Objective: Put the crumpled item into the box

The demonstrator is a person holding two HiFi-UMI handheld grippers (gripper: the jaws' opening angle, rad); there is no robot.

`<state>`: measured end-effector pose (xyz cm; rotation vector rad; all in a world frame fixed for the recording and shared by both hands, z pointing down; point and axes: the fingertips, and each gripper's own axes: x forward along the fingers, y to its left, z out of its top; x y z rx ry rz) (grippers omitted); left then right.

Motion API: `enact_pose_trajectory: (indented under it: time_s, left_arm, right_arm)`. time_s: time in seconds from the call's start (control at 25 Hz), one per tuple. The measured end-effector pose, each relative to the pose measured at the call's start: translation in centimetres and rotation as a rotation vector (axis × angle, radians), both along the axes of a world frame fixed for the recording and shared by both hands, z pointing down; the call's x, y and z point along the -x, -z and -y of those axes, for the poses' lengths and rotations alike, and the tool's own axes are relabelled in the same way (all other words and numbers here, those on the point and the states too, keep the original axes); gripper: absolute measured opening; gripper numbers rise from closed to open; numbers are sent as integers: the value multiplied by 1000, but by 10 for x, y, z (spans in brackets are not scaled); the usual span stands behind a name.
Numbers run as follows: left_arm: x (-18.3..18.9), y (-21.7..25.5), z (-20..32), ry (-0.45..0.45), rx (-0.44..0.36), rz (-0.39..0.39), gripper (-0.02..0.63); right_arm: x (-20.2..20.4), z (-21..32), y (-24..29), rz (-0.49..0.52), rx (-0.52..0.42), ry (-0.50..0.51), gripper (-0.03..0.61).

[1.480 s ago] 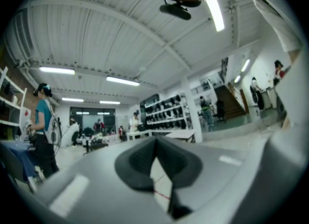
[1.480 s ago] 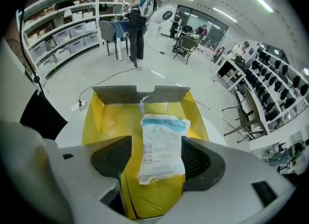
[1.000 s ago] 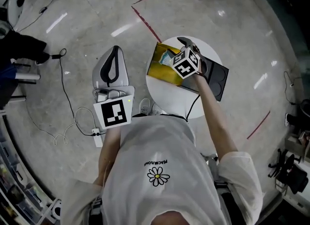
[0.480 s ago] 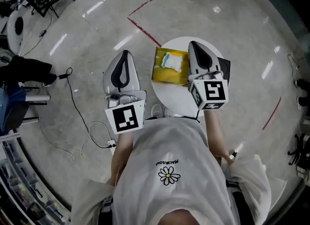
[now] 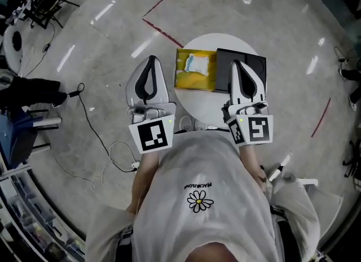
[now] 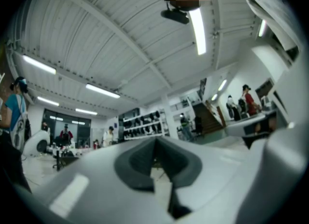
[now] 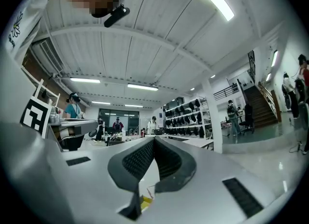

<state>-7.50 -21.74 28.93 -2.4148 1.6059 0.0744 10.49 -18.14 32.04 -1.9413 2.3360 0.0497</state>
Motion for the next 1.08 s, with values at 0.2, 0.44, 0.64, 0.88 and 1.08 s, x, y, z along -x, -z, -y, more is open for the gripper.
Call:
enact_pose_trajectory:
  time_s: [0.2, 0.44, 0.64, 0.88, 1.08]
  left_arm:
    - [-6, 0, -1, -18, 5, -3, -2]
    - [-12, 0, -3, -37, 10, -9, -2]
    - [-14, 1, -6, -47, 11, -10, -2]
    - [-13, -3, -4, -38, 15, -5, -2]
    - [-10, -7, -1, -28, 19, -7, -2]
  right_arm:
    - [-6, -7, -8, -17, 24, -30, 1]
    - [-9, -8, -5, -37, 26, -42, 1]
    - [-8, -8, -3, -63, 28, -47, 0]
    - [-9, -6, -8, -68, 35, -42, 0]
    - [-10, -5, -12, -70, 39, -40, 1]
